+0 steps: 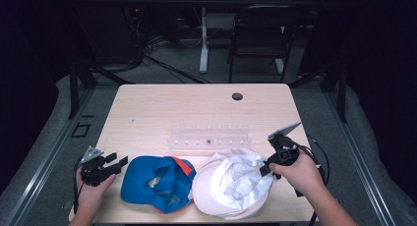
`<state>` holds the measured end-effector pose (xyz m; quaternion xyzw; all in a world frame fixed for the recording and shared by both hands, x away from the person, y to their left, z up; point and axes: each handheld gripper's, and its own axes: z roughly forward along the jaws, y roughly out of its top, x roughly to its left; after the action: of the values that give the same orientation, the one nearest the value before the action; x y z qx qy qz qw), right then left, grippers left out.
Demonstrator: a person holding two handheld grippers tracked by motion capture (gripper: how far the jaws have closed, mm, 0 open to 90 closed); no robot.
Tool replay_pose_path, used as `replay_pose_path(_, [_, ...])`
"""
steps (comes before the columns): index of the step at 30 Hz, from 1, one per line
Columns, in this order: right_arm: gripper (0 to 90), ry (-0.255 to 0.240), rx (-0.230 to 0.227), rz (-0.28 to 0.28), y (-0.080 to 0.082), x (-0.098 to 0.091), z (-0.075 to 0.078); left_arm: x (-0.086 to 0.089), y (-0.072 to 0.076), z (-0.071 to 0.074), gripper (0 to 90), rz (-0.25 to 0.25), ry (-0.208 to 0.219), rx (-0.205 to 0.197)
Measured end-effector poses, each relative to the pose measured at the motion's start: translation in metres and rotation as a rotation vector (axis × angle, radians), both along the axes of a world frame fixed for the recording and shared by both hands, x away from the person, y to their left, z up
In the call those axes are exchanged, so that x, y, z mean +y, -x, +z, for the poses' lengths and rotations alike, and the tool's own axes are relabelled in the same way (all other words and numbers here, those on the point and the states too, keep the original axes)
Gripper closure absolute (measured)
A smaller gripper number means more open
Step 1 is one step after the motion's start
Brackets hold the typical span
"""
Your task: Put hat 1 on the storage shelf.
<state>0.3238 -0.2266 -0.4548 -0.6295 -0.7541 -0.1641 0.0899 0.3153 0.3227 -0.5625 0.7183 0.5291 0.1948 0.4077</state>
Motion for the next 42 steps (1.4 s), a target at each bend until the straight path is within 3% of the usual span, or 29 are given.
replay_pose_path(8, [79.5,0.044,-0.02,0.004,0.001,0.005,0.026,0.0,0.0,0.0,45.4,0.002,0.001,0.0])
replay_pose_path(9, [79.5,0.064,-0.013,0.013,0.001,0.004,0.034,0.0,0.0,0.0,45.4,0.002,0.001,0.0])
replay_pose_path(14, [79.5,0.068,-0.007,-0.007,0.002,0.005,0.043,0.0,0.0,0.0,45.4,0.002,0.002,-0.002])
replay_pose_path(18, [79.5,-0.002,0.039,-0.012,0.004,0.004,0.043,0.0,0.0,-0.001,45.4,0.004,0.005,-0.011])
replay_pose_path(22, [79.6,-0.121,0.101,-0.006,0.003,-0.002,0.042,0.0,0.0,0.0,45.4,-0.001,-0.001,0.0])
replay_pose_path(24, [79.6,-0.192,0.111,-0.039,0.003,-0.004,0.042,0.0,0.0,0.0,45.4,-0.001,-0.001,0.0])
replay_pose_path(25, [79.6,-0.192,0.111,-0.039,0.003,-0.004,0.042,0.0,0.0,0.0,45.4,-0.001,-0.001,0.0])
replay_pose_path(27, [79.7,-0.282,0.135,-0.045,0.002,-0.008,0.042,0.0,0.0,0.0,45.4,-0.001,-0.002,-0.001])
replay_pose_path(30, [79.8,-0.346,0.157,-0.031,0.001,-0.01,0.044,0.0,0.0,0.0,45.4,-0.001,-0.002,-0.001])
replay_pose_path(35, [80.0,-0.46,0.169,-0.055,0.002,-0.006,0.05,0.0,0.0,0.0,45.4,0.006,0.004,-0.013])
replay_pose_path(40, [80.0,-0.608,0.163,-0.021,0.004,0.0,0.06,0.0,0.0,0.001,45.4,0.001,-0.001,-0.004])
replay_pose_path(42, [80.1,-0.638,0.155,-0.016,0.005,0.004,0.064,0.0,0.0,0.0,45.4,0.005,0.005,-0.016])
